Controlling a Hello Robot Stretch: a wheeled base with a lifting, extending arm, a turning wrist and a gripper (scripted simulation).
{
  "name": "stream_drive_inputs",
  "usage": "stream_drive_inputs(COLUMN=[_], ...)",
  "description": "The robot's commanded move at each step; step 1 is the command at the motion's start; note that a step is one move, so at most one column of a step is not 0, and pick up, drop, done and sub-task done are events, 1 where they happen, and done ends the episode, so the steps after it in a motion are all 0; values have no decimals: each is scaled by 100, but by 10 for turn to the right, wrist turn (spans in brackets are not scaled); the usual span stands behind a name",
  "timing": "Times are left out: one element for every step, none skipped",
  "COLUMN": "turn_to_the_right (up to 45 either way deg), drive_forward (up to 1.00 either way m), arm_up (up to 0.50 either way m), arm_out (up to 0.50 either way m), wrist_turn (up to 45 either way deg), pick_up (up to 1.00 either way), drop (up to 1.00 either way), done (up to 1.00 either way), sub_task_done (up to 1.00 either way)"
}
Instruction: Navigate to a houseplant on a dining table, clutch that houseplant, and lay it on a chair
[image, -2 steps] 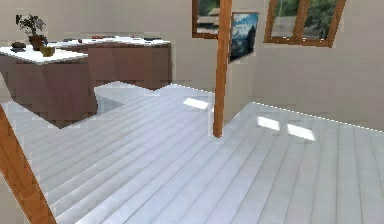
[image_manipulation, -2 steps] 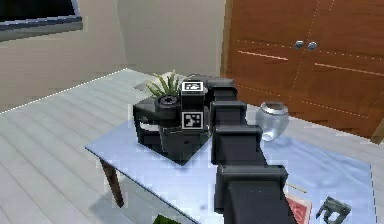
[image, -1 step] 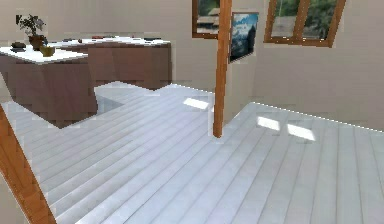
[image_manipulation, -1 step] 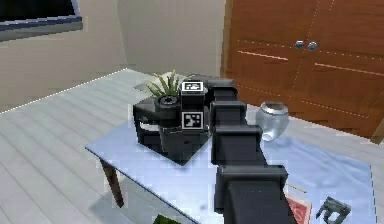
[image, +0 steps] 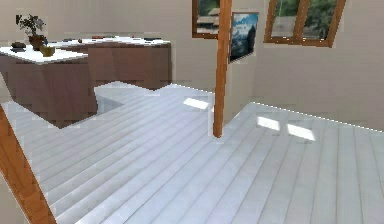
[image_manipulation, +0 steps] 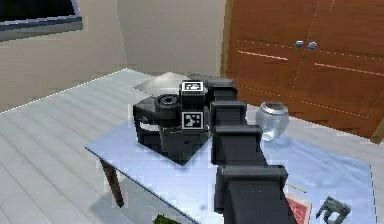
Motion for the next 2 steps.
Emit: stream_drive_inputs(turn_to_the_right=[0,0], drive_forward=[0,0], arm_up=[0,0], arm_out=[-10,0], wrist_turn=[0,0], pick_up=[0,0], drop=[0,0], done=[0,100], sub_task_done=[0,0])
